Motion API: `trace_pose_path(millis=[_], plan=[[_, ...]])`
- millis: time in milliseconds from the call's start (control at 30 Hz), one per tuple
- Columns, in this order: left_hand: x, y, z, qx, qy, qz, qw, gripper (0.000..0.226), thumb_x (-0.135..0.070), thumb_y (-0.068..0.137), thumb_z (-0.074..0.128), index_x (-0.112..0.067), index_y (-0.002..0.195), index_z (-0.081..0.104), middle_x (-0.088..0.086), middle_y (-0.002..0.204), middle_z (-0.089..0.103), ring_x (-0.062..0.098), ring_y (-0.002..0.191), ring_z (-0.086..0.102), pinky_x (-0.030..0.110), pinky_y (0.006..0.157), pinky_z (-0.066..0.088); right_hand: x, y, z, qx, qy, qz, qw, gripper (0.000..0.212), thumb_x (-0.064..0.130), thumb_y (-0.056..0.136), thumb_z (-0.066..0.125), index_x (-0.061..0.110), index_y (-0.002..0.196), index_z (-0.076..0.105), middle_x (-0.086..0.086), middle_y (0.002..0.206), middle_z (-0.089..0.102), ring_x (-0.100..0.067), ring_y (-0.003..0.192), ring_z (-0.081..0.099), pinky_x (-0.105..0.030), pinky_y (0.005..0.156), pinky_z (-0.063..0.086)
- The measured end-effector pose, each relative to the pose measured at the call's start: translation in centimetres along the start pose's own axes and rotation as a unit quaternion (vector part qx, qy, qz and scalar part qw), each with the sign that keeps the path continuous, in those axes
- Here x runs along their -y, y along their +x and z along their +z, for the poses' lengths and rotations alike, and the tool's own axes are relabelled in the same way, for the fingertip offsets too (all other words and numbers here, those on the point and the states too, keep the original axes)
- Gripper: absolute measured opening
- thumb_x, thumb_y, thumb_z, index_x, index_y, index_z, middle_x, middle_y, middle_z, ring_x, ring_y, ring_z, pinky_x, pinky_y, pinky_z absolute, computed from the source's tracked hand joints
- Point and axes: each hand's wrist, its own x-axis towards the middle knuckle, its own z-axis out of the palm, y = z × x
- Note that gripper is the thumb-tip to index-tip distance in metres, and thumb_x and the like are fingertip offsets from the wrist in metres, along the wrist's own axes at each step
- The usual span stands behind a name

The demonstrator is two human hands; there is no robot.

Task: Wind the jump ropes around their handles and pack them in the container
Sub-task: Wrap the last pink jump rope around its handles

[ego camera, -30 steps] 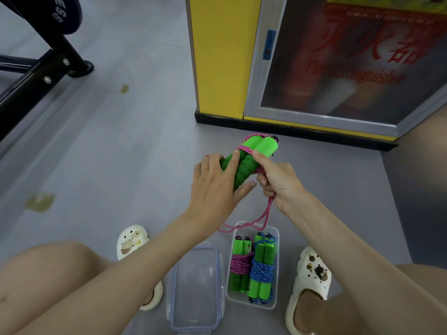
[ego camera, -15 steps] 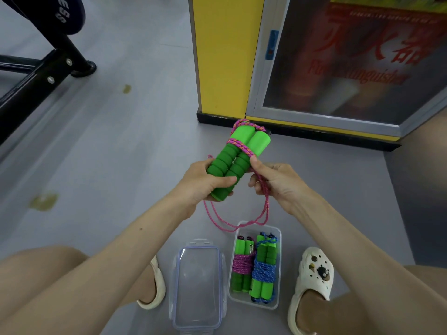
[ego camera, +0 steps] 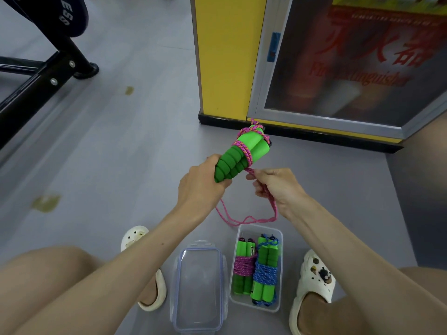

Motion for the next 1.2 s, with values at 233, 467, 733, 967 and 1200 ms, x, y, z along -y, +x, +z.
trace_pose_path(millis=[233, 467, 733, 967, 1200], plan=[[-0.8, 0.1, 0.5, -0.053, 0.098, 0.038, 0.993, 0.035, -0.026, 0.091, 0.059, -0.020, 0.125, 0.049, 0.004, 0.099, 0.064, 0.025, 0.080, 0.053, 0.030, 0.062, 0.031, 0.9, -0.3, 0.2, 0.014, 0.028, 0.016, 0.999, 0.025, 0.022, 0.095, 0.057, 0.001, 0.084, 0.066, -0.005, 0.052, 0.052, -0.005, 0.032, 0.033, -0.016, 0.034, 0.027], [-0.4, 0.1, 0.6, -0.074, 0.169, 0.047, 0.982, 0.035, -0.024, 0.093, 0.057, -0.018, 0.126, 0.046, 0.004, 0.093, 0.059, 0.019, 0.071, 0.042, 0.030, 0.057, 0.029, 0.6, -0.2, -0.5, 0.057, -0.047, -0.016, 0.997, 0.015, 0.015, 0.093, 0.058, 0.009, 0.086, 0.070, -0.002, 0.064, 0.062, -0.007, 0.053, 0.051, -0.018, 0.053, 0.040], [-0.2, -0.3, 1.2, -0.108, 0.232, 0.113, 0.960, 0.055, 0.000, 0.069, 0.077, -0.011, 0.119, 0.058, 0.009, 0.075, 0.058, 0.021, 0.059, 0.039, 0.025, 0.046, 0.019, 0.6, -0.4, -0.5, 0.103, 0.005, -0.034, 0.994, 0.025, 0.013, 0.100, 0.045, 0.000, 0.094, 0.066, -0.006, 0.060, 0.065, -0.007, 0.041, 0.044, -0.017, 0.042, 0.033], [-0.3, -0.6, 1.6, -0.148, 0.306, 0.166, 0.926, 0.068, 0.008, 0.048, 0.079, -0.005, 0.114, 0.065, 0.012, 0.070, 0.058, 0.026, 0.056, 0.052, 0.026, 0.046, 0.027, 1.0, -0.7, -0.3, 0.135, 0.068, -0.008, 0.989, 0.028, 0.009, 0.101, 0.038, -0.009, 0.099, 0.059, -0.012, 0.064, 0.064, -0.005, 0.035, 0.037, -0.015, 0.036, 0.028], [0.0, -0.6, 3.0, -0.200, 0.312, 0.221, 0.902, 0.062, 0.003, 0.058, 0.072, -0.008, 0.119, 0.064, 0.012, 0.073, 0.057, 0.027, 0.060, 0.053, 0.030, 0.046, 0.040, 1.1, -0.9, -0.5, 0.098, 0.135, 0.017, 0.986, 0.035, 0.032, 0.091, 0.058, -0.003, 0.085, 0.062, -0.016, 0.066, 0.067, -0.009, 0.036, 0.044, -0.015, 0.034, 0.033]])
